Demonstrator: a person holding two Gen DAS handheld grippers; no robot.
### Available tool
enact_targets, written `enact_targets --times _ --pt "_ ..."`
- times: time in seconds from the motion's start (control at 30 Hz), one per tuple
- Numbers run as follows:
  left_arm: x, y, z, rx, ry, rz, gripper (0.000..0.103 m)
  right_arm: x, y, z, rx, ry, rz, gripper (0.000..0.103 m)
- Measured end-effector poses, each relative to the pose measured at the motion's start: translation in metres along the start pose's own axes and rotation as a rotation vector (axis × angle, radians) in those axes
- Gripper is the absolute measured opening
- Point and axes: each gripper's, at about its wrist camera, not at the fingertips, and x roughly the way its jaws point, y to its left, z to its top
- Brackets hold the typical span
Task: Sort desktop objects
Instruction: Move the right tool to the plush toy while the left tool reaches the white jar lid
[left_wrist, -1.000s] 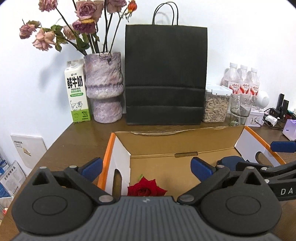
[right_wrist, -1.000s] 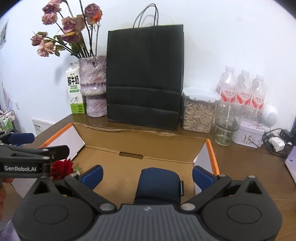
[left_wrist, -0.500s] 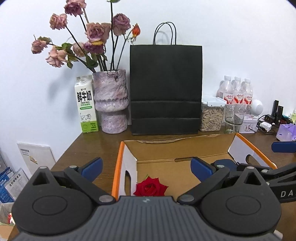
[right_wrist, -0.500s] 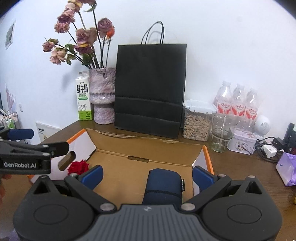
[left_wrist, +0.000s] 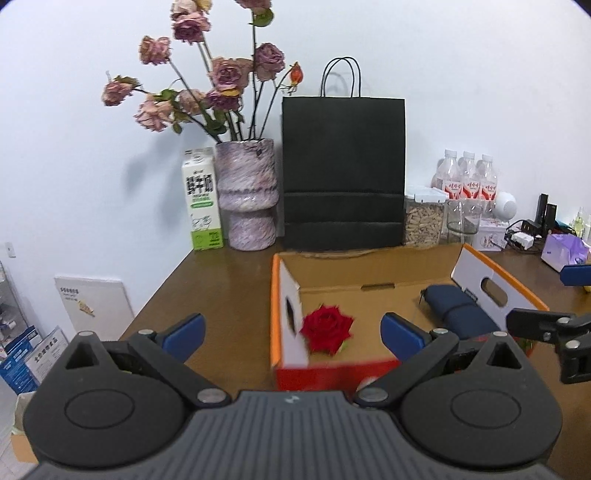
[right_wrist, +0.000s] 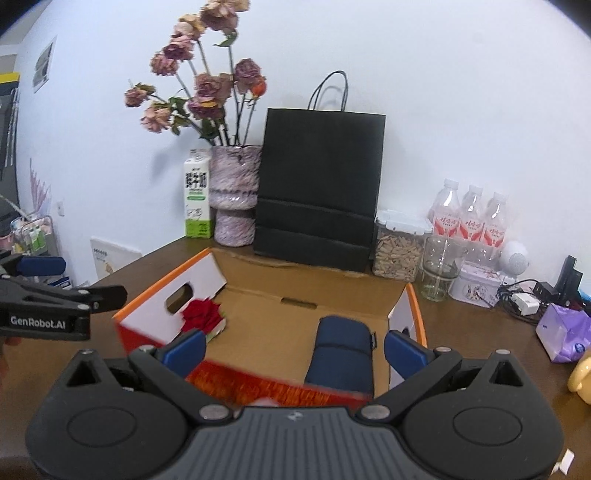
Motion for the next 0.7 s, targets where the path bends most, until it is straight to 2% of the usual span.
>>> enact_targets --times 0.37,0.7 --pt "-0.055 0.029 -0.066 -0.023 0.054 0.034 0.103 -0.057 0.042 -0.062 -0.004 0.056 0.079 0.103" --pt "-0.075 0.043 -0.116 -0.043 0.111 0.027 0.103 -0.072 0.074 -0.112 0.011 0.145 0.119 0.103"
